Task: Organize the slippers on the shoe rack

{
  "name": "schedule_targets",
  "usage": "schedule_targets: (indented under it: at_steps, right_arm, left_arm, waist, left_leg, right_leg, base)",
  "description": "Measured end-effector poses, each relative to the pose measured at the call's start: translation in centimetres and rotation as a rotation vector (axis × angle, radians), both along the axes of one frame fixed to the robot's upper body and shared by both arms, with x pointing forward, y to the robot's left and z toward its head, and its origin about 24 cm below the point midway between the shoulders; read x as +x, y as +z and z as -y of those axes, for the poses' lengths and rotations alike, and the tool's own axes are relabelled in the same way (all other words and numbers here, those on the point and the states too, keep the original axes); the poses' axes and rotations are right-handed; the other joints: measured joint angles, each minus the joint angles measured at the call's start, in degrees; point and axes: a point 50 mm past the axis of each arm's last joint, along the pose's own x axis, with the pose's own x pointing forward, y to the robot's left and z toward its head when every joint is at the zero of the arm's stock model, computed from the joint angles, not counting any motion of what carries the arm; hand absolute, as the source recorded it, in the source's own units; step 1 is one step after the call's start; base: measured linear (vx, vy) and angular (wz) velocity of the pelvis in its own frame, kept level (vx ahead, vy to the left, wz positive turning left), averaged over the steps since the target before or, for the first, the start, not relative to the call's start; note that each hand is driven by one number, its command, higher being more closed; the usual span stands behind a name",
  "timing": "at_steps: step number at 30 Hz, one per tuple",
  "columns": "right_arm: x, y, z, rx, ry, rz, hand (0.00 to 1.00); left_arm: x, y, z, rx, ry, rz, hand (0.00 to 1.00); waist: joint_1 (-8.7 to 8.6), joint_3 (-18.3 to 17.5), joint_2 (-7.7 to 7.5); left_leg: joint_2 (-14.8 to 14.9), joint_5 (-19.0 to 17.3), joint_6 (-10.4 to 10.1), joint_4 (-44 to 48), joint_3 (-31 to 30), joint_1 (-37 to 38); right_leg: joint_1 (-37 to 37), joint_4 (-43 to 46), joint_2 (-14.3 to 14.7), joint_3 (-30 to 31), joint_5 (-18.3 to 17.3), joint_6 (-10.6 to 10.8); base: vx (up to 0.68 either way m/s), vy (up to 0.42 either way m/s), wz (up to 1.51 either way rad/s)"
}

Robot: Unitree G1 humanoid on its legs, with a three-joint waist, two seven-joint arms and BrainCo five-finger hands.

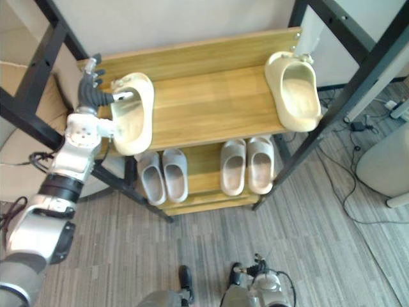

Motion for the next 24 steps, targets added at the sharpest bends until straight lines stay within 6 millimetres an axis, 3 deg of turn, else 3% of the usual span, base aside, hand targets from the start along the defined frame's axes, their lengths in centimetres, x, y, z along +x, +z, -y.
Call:
schedule_targets:
  at_steps: [9,24]
  right_arm:
    - [0.3,0.1,-0.1,0.006,0.010,0.006,0.00]
    - [0.6,0.2,-0.2,0.007,0.014,0.019,0.00]
  left_arm:
    - [-0.3,0.8,-1.9,0.028,0.075,0.017,0.00]
    - [-0.7,1.3,-3.3,0.063,0.140,0.039,0.00]
  waist:
    - [0.89,0.27,-0.13]
    - [1.29,0.50,-0.08]
  left_leg:
    - [1.64,-0.19,-1.39,0.00,0.85,-0.40]
    - [2.69,-0.30,-2.18,0.01,1.38,-0.42]
  right_leg:
    - [-0.92,0.00,1.59,0.87,-0.59,-0.86]
    - [-1.20,0.01,2.68,1.35,-1.03,-1.53]
  base:
    - [0.01,-0.022,-0.06]
    - [0.01,-0.004,-0.01]
